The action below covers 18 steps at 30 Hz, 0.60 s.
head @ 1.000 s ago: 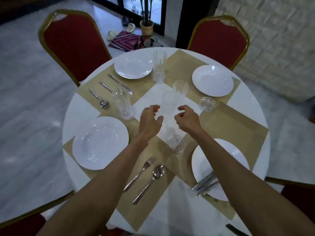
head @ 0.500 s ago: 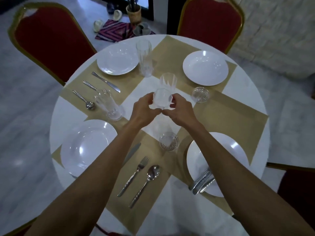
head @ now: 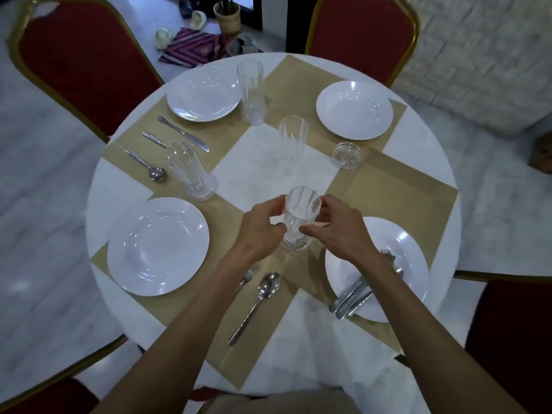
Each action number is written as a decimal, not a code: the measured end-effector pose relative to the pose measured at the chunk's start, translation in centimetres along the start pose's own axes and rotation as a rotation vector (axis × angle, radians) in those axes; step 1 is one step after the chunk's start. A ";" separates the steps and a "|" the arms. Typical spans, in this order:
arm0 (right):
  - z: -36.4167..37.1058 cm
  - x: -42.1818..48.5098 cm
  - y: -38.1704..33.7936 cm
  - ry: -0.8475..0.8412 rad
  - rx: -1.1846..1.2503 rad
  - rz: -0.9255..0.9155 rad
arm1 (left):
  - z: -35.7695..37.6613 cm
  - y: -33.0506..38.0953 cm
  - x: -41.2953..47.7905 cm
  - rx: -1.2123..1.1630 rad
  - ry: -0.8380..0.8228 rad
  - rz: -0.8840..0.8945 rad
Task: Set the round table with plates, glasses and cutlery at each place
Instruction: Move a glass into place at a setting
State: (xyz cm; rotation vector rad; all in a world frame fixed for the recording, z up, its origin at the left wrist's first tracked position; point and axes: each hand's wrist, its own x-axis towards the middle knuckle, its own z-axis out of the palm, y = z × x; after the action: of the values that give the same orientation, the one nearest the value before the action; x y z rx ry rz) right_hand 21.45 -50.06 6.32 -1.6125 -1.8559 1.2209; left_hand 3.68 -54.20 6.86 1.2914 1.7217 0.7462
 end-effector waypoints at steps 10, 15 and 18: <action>1.4 -0.4 1.3 -0.006 -0.042 0.042 | 1.0 -0.5 -1.0 0.015 -0.021 -0.082; 1.7 -0.2 1.5 0.001 -0.076 0.038 | 1.1 -0.3 -1.1 0.009 -0.022 -0.081; 1.9 -0.1 1.6 0.003 -0.108 0.032 | 1.1 -0.2 -1.2 0.000 -0.026 -0.078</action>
State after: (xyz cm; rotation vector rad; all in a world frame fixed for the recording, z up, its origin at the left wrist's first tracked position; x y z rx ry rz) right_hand 20.99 -50.92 4.05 -1.7063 -1.9314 1.1483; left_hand 4.74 -55.43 6.47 1.2221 1.7409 0.6809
